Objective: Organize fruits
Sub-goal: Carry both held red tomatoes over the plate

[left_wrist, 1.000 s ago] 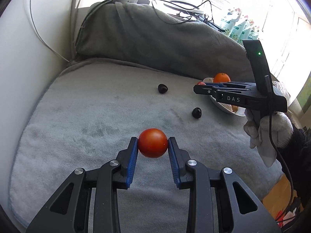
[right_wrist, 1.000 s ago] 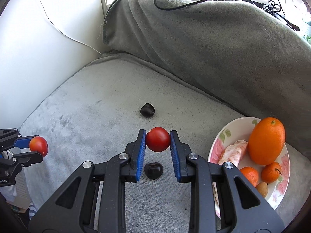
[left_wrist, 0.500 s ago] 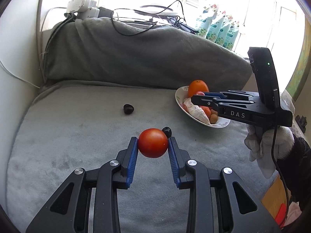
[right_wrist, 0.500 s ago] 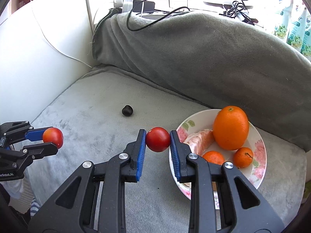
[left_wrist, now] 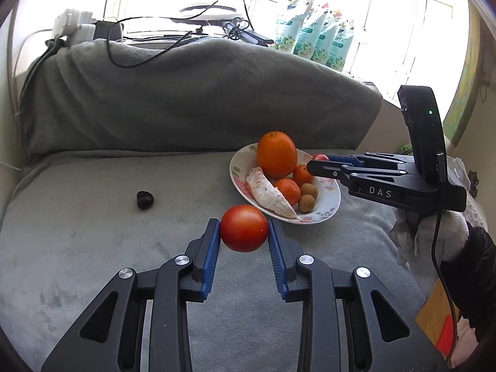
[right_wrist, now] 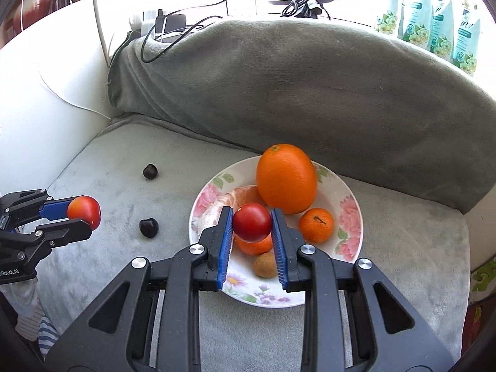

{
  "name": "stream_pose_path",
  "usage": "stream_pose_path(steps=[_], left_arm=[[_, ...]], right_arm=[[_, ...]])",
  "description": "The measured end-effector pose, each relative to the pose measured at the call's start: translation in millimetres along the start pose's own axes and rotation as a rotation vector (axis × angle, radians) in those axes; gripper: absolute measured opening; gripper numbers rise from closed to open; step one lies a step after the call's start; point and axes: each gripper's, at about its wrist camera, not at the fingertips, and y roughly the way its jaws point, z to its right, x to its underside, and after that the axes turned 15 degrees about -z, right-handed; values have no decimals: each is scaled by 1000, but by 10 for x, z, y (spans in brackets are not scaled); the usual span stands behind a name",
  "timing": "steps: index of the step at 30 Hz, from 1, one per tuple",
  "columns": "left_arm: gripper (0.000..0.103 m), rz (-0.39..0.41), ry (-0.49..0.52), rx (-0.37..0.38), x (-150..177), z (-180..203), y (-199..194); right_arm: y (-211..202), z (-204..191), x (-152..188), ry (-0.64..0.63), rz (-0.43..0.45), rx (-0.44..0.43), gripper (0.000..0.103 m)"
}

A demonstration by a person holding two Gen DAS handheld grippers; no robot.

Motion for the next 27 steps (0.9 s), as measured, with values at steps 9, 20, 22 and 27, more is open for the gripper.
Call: stream_pose_path(steps=[9, 20, 22, 27], left_arm=[[30, -11, 65, 14, -234, 279, 224], [30, -47, 112, 36, -394, 533, 498], [30, -54, 121, 35, -412, 573, 546], [30, -67, 139, 34, -452, 661, 641]], right_arm=[[2, 408, 0, 57, 0, 14, 26], [232, 705, -107, 92, -26, 16, 26], [273, 749, -110, 99, -32, 12, 26], [344, 825, -140, 111, -39, 10, 26]])
